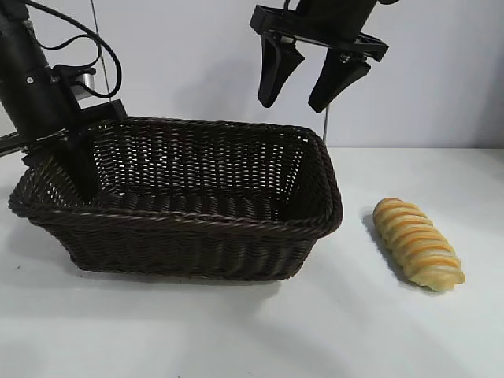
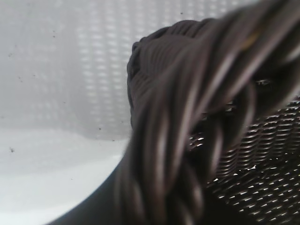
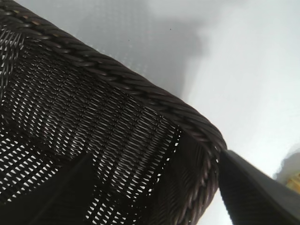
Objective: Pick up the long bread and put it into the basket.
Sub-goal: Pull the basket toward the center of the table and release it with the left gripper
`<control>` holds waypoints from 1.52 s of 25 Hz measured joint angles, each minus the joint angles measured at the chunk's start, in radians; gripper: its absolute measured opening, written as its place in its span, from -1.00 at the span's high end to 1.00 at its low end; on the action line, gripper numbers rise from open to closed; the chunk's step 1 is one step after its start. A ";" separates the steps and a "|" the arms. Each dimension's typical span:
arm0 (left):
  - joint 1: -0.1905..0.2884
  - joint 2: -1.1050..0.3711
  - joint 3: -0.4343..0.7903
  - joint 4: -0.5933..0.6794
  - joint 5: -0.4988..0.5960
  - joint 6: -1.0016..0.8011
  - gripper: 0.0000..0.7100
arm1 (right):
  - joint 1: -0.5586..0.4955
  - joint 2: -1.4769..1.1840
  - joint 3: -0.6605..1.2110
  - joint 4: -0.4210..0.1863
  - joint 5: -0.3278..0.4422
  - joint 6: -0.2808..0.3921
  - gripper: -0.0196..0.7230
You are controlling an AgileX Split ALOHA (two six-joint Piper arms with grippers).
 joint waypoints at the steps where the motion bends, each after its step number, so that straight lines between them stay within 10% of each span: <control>1: 0.000 0.008 0.000 0.000 -0.007 0.000 0.72 | 0.000 0.000 0.000 0.000 0.000 0.000 -0.50; 14: 0.000 0.026 0.000 -0.010 -0.027 0.003 0.66 | 0.000 0.000 0.000 0.000 0.000 0.000 -0.50; 23: 0.001 0.027 -0.010 -0.022 -0.022 0.003 -0.49 | 0.000 0.000 0.000 0.000 0.000 0.000 -0.50; 38: 0.001 -0.105 -0.010 0.003 0.005 0.003 -0.56 | 0.000 0.000 0.000 0.000 0.000 0.000 -0.50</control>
